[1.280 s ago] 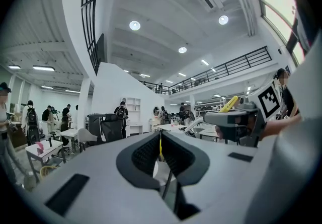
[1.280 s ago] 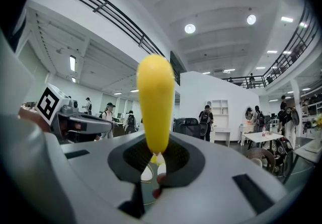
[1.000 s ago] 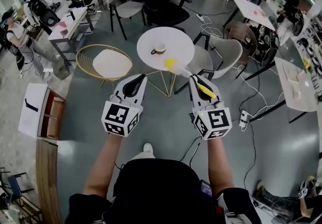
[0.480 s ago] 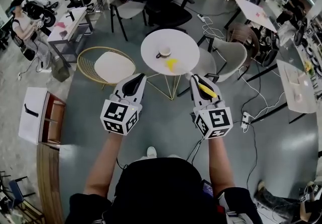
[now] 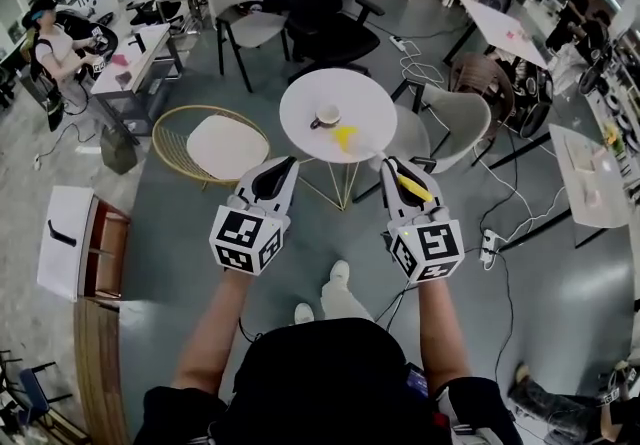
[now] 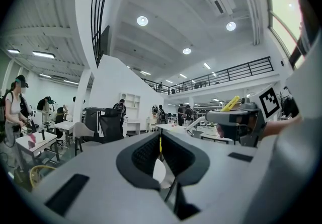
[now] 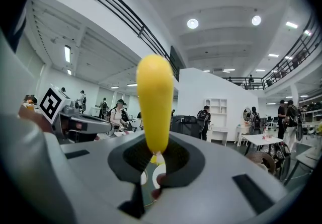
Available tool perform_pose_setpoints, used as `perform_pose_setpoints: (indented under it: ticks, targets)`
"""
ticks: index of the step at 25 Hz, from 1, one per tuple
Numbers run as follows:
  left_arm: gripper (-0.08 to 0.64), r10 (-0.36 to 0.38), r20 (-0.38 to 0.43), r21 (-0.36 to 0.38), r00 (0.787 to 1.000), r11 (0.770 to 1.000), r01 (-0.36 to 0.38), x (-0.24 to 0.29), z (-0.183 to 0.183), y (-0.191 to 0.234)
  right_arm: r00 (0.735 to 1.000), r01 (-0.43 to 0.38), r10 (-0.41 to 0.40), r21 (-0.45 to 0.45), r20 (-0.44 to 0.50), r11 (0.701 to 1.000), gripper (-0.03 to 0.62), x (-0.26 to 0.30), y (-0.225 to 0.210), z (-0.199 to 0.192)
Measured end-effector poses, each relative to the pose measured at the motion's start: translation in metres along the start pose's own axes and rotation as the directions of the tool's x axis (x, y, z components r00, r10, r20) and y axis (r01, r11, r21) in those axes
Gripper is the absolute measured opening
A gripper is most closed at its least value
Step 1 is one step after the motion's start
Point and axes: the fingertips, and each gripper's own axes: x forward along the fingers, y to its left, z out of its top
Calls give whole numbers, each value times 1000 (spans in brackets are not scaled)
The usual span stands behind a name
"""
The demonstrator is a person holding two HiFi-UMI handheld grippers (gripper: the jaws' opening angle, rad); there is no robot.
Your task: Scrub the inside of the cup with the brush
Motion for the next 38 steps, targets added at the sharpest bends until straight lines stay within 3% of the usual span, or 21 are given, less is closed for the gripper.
perform_pose_setpoints:
  ticks: [21, 38]
  targets:
    - [21, -14, -33, 4, 999, 1000, 14, 103, -6, 13, 1000, -12, 12, 40, 6, 999, 48, 63, -77, -14]
    - [21, 31, -62, -12, 998, 999, -32, 196, -15, 42, 997, -75, 76, 56, -16, 996, 48, 137, -144, -36]
